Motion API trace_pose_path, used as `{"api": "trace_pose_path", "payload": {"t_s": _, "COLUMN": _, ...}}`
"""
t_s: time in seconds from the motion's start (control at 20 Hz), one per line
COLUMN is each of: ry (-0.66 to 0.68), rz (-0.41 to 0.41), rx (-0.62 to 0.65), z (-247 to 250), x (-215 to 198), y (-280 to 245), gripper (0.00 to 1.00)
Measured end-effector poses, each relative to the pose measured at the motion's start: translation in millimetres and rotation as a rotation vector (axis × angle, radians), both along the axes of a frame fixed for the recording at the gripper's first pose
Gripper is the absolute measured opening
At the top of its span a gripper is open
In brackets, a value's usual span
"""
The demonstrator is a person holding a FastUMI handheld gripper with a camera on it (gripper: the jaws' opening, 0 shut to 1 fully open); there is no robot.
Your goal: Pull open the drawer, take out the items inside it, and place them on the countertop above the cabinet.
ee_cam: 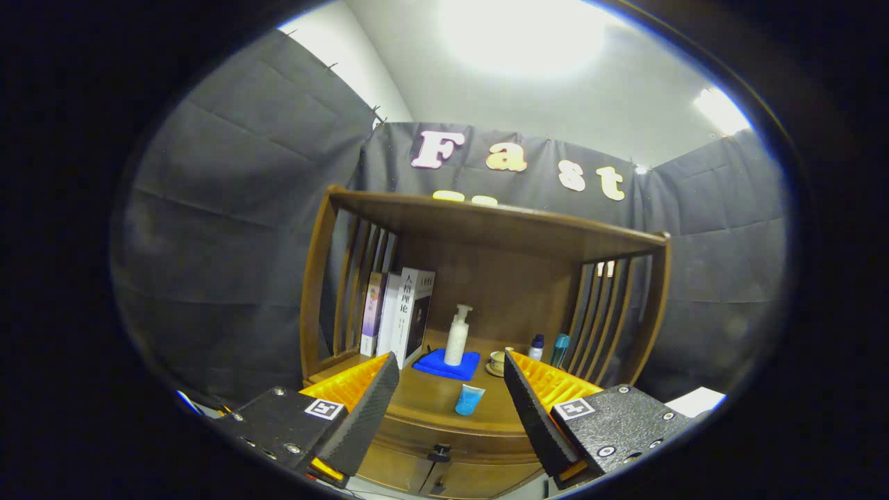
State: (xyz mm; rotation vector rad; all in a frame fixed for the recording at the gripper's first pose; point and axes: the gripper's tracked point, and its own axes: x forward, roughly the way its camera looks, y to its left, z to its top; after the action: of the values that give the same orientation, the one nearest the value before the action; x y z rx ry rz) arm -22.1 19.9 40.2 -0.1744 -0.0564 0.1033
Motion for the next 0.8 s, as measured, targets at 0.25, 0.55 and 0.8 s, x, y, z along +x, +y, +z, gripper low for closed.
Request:
{"api": "trace_pose_path", "payload": {"t_s": 0.25, "ry": -0.033, "rz": -0.023, "rx": 0.138, "z": 35, "x": -65, "y": 9, "gripper": 0.94}}
{"api": "trace_pose_path", "payload": {"t_s": 0.55, "ry": -0.095, "rz": -0.130, "rx": 0.021, "z": 38, "x": -95, "y": 25, "gripper": 0.94}}
{"api": "trace_pose_path", "payload": {"t_s": 0.8, "ry": -0.051, "rz": -0.078, "rx": 0.045, "z": 21, "x": -102, "y": 51, "gripper": 0.94}}
